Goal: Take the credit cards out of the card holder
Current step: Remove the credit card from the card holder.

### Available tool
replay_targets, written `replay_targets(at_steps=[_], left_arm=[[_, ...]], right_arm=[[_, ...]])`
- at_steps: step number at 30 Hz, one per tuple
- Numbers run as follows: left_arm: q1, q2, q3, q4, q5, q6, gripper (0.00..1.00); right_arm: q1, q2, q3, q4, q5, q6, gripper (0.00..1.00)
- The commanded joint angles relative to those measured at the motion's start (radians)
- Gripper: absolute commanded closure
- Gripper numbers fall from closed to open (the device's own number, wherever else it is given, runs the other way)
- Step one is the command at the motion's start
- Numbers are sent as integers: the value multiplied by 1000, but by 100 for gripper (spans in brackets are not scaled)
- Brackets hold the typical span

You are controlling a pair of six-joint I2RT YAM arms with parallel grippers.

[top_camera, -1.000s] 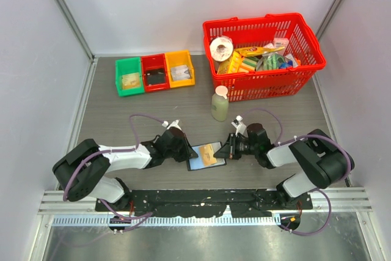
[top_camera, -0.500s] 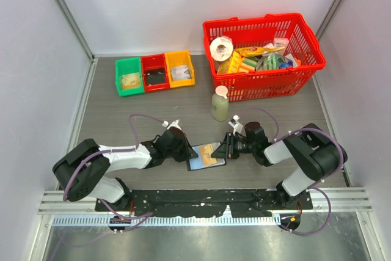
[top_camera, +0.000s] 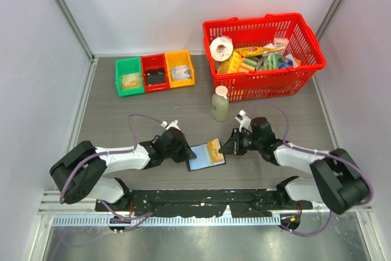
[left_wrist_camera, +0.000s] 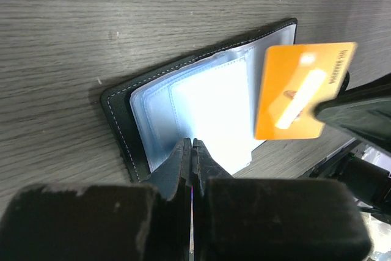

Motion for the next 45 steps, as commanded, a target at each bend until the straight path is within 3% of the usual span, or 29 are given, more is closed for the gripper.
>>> replay_targets(at_steps=[1,2,3,4,6,7,9,14,17,24,30,33,36,38,40,43,45], left_arm=[[-2,-36,6,-121,-45,68,100],[-2,-51,16,-121,-41,85,100],[-2,-68,32,-154,-38,108,92],[-2,-98,55,-170,-41,138,77],[-2,-144,99,-217,-51,210,60],[-2,-181,127,-237,-51,259,45],[7,-221,180,-271,-24,362,28],[53,-241,351,-410,178,632,7],[64,-218,456,-512,293,808,6],[102,-175,624,-636,517,1007,13],[102,-113,679,-648,726,1036,24],[102,-102,679,-630,786,1031,35],[101,-103,672,-613,806,1025,54],[101,-103,670,-613,808,1027,73],[102,-114,662,-612,792,1028,97],[116,-149,633,-602,696,1025,100],[166,-181,606,-584,676,996,100]], right_arm=[[-5,-145,96,-340,117,-168,99],[-8,-185,106,-421,120,-181,99],[-7,-226,134,-456,121,-202,99],[-7,-245,145,-497,120,-211,99],[-8,-308,175,-531,97,-219,99],[-7,-339,201,-542,76,-228,99],[-7,-375,246,-583,46,-253,99],[-1,-415,359,-678,-36,-314,99],[7,-449,399,-697,-90,-357,99],[19,-486,459,-703,-230,-437,99],[41,-489,465,-668,-293,-455,99],[57,-485,467,-655,-294,-458,99],[68,-468,472,-652,-293,-472,99],[70,-457,472,-648,-293,-474,99],[73,-446,472,-638,-288,-471,99],[71,-442,462,-622,-224,-452,92],[71,-440,459,-614,-169,-432,74]])
